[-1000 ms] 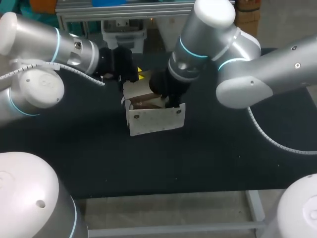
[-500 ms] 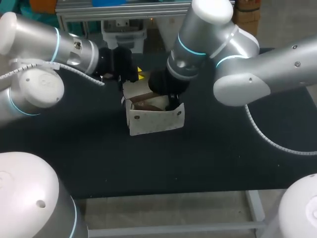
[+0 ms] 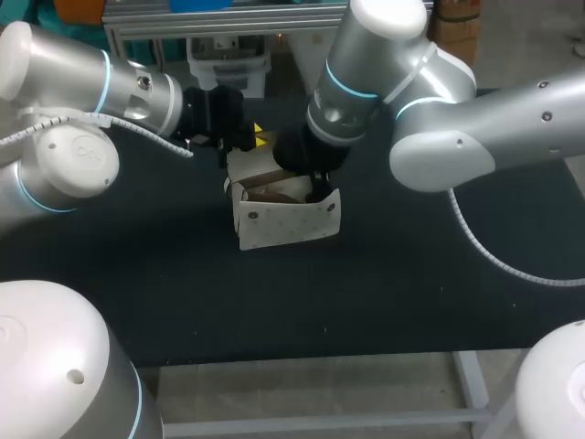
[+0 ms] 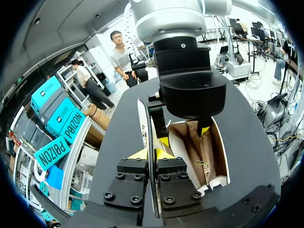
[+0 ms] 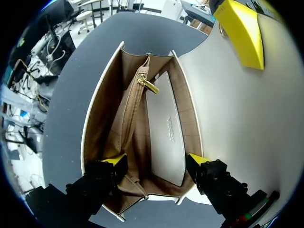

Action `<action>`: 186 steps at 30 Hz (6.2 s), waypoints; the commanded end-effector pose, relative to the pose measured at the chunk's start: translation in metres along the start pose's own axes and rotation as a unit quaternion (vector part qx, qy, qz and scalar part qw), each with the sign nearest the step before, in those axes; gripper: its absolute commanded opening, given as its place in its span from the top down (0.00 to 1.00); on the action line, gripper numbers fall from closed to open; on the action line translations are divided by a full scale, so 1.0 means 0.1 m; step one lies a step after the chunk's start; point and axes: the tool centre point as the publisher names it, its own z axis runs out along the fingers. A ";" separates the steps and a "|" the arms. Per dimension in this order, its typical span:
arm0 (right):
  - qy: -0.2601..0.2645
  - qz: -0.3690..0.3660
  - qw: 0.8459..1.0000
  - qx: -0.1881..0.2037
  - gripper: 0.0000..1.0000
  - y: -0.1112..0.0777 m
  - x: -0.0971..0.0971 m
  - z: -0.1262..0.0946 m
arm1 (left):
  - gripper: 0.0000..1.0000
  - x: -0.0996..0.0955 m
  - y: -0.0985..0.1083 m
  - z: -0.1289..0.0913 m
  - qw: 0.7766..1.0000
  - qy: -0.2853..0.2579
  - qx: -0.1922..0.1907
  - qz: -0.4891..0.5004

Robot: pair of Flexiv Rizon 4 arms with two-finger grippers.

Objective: Pick up the bag, open it, inspect its contents, close it, and place it on the opposite side

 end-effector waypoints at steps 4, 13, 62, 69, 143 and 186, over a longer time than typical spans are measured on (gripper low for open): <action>0.004 -0.001 1.000 0.002 0.15 -0.02 0.00 0.10 | 1.00 0.00 0.00 -0.01 1.000 0.001 0.003 0.001; 0.000 -0.001 1.000 0.001 0.15 0.00 0.00 0.08 | 1.00 0.00 0.00 -0.01 1.000 0.002 0.003 0.001; -0.302 -0.012 0.952 0.042 1.00 0.07 0.29 -1.47 | 1.00 0.05 -0.30 -0.20 0.999 0.040 0.027 0.003; -0.313 -0.011 0.949 0.044 1.00 0.02 0.52 -1.61 | 1.00 0.13 -0.39 -0.18 0.995 0.089 0.043 -0.011; -0.276 -0.016 0.956 0.095 0.62 -0.20 1.40 -0.25 | 1.00 0.21 0.38 0.88 0.980 0.180 0.021 -0.081; -0.322 -0.012 0.939 0.117 0.63 -0.37 0.91 0.09 | 1.00 0.19 0.50 1.10 0.970 0.230 0.009 -0.082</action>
